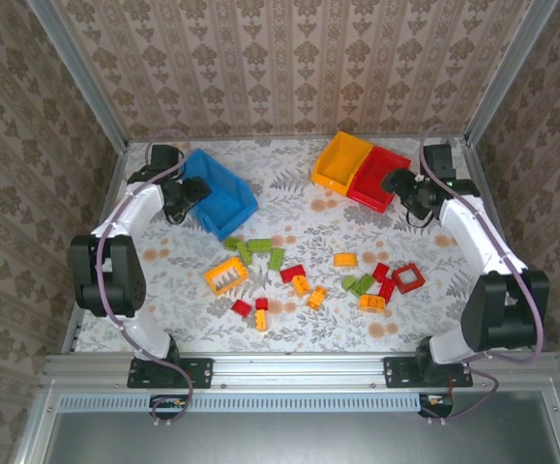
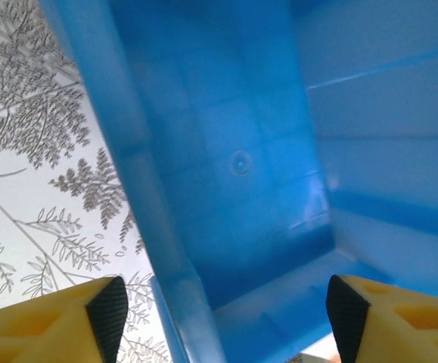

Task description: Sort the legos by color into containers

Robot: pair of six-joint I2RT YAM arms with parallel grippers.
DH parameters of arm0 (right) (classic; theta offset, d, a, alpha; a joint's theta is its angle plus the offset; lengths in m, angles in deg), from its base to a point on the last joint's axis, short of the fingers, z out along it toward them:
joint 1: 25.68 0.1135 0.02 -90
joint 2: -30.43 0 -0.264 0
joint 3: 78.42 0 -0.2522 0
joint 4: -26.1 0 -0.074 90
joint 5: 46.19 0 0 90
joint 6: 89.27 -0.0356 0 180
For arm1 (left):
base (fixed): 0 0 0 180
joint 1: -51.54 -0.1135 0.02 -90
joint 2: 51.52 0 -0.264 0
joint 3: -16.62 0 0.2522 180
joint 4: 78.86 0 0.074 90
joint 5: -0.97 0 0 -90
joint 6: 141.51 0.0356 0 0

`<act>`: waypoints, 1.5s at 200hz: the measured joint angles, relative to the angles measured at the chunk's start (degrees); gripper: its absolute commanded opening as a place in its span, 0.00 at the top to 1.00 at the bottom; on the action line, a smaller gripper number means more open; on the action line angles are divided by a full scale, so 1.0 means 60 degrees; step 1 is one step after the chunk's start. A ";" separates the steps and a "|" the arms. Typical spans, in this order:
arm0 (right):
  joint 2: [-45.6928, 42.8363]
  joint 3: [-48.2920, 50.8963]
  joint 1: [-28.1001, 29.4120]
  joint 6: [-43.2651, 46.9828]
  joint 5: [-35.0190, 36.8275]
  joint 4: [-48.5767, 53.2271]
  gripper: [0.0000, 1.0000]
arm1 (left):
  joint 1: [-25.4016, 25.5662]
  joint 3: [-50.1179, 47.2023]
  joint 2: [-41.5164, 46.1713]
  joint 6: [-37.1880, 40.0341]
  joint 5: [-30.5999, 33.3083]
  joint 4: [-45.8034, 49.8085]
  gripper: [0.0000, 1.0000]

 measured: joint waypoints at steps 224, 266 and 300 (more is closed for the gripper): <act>0.5595 -0.5027 -0.0029 0.2109 0.1665 0.2259 0.40 | 0.2025 0.0685 -0.0645 0.2787 0.0561 0.1687 1.00; 0.5967 -0.5380 -0.0025 0.2528 0.1730 0.2539 0.55 | 0.1974 0.1308 -0.0998 0.2994 0.0747 0.2218 1.00; 0.6273 -0.5657 0.0076 0.2823 0.1847 0.2699 0.83 | 0.1603 0.2218 -0.1603 0.3217 0.0929 0.2506 1.00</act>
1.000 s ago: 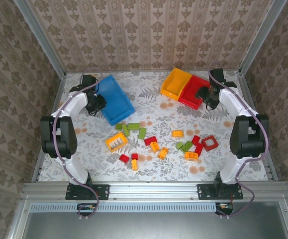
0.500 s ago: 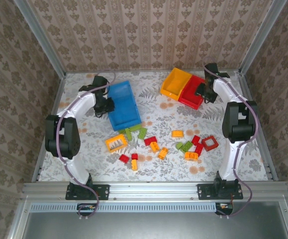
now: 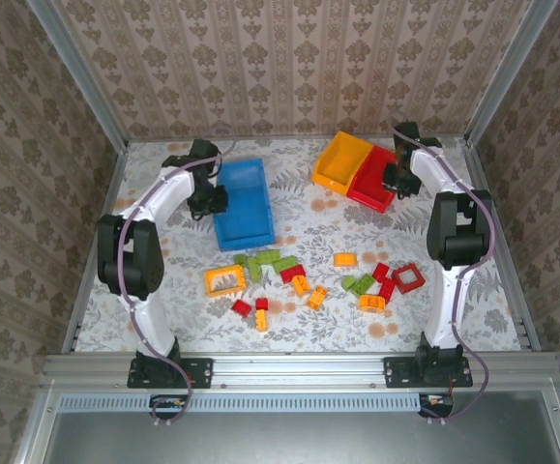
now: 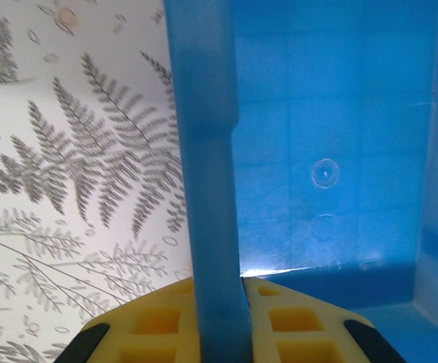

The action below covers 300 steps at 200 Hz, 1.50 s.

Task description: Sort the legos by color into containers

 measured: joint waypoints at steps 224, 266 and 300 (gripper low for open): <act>-0.1654 0.2346 0.1953 0.2186 -0.0131 -0.0739 0.83 | 0.0018 0.2426 -0.1756 0.1749 -0.0280 0.0911 0.70; -0.1636 0.2153 0.1971 0.2135 -0.0160 -0.0729 0.70 | 0.0018 0.2448 -0.1770 0.1574 -0.0452 0.1188 0.44; -0.1945 0.2011 0.1967 0.1909 -0.0153 -0.0703 0.51 | 0.0018 0.2328 -0.1304 0.1213 -0.0375 0.1158 0.41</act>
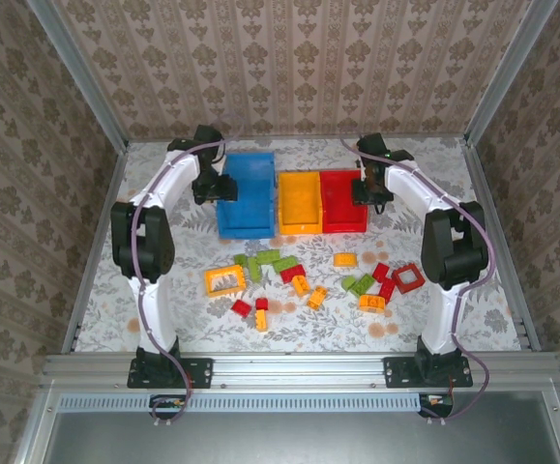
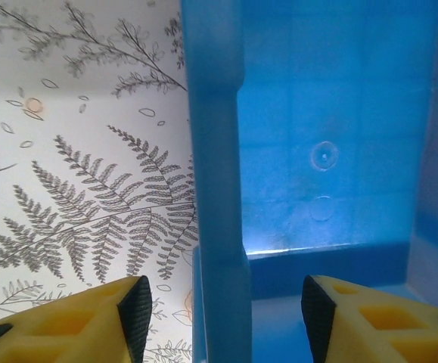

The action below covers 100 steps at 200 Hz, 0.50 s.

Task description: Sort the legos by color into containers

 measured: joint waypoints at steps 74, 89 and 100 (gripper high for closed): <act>-0.3064 0.0827 0.1024 -0.0597 -0.0729 -0.0572 0.49 | 0.0000 -0.3566 0.4954 -0.1315 0.0317 -0.0113 0.48; -0.3967 0.1759 0.2025 -0.0776 -0.1257 -0.1104 0.48 | 0.0025 -0.4998 0.5945 -0.1661 0.0240 0.0025 0.50; -0.4510 0.2459 0.2809 -0.0922 -0.1676 -0.1417 0.46 | 0.0069 -0.6116 0.6553 -0.1854 0.0146 0.0168 0.51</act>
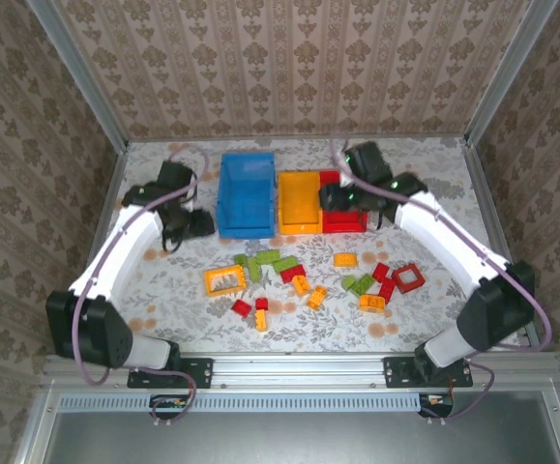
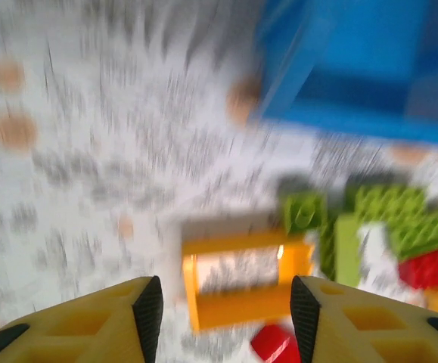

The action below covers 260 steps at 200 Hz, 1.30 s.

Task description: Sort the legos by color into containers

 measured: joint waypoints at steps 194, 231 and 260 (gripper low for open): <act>0.0973 -0.0277 0.4710 0.0087 -0.1869 -0.1330 0.38 | 0.0240 -0.3381 -0.0878 -0.0375 -0.0390 -0.2197 1.00; 0.1086 -0.0488 0.4805 0.0313 -0.1428 -0.1111 0.40 | 0.0277 -0.3355 -0.0699 -0.0350 -0.0095 -0.2058 1.00; 0.1056 -0.0572 0.4732 0.0306 -0.0743 -0.1089 0.40 | 0.0477 -0.2637 -0.0299 -0.0350 0.0364 -0.1140 1.00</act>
